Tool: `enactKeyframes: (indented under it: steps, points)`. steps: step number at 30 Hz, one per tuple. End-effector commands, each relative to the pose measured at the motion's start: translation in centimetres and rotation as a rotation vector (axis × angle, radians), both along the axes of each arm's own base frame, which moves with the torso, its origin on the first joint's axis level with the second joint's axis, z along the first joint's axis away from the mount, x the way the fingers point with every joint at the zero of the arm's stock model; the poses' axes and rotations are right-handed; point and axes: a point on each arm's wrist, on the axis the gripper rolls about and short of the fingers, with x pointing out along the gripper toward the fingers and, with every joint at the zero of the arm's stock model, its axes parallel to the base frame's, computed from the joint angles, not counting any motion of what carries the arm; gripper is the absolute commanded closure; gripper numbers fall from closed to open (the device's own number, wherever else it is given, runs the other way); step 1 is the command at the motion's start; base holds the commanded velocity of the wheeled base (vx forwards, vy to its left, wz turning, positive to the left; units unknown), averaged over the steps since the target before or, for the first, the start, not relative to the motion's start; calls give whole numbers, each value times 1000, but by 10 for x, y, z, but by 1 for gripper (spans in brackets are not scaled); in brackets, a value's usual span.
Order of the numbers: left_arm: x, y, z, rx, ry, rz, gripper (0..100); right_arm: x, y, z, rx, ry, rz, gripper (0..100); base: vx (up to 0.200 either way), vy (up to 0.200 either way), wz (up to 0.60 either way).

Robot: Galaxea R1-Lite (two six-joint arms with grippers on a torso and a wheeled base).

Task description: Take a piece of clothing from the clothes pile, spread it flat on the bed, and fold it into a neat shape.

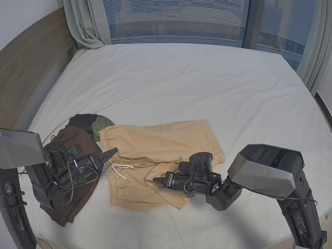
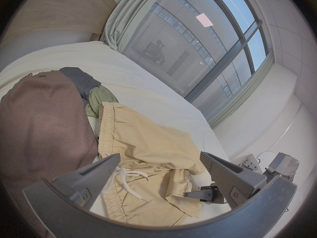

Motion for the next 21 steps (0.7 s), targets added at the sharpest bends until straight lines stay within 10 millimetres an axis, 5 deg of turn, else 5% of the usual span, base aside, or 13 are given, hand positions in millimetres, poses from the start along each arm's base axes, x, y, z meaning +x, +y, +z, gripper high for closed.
enactKeyframes:
  steps: [1,8,14,21]
  points:
    - [0,0,0,0,1,0,0,0,-1,0,1,1,-2,100,0,0,0]
    - [0,0,0,0,1,0,0,2,-27,11,-8,9,-53,100,0,0,0]
    - [1,-1,0,0,-3,-2,0,10,-84,31,-20,14,-177,100,0,0,0]
    - [1,-1,0,0,-3,-2,0,13,-127,27,-70,24,-258,100,0,0,0]
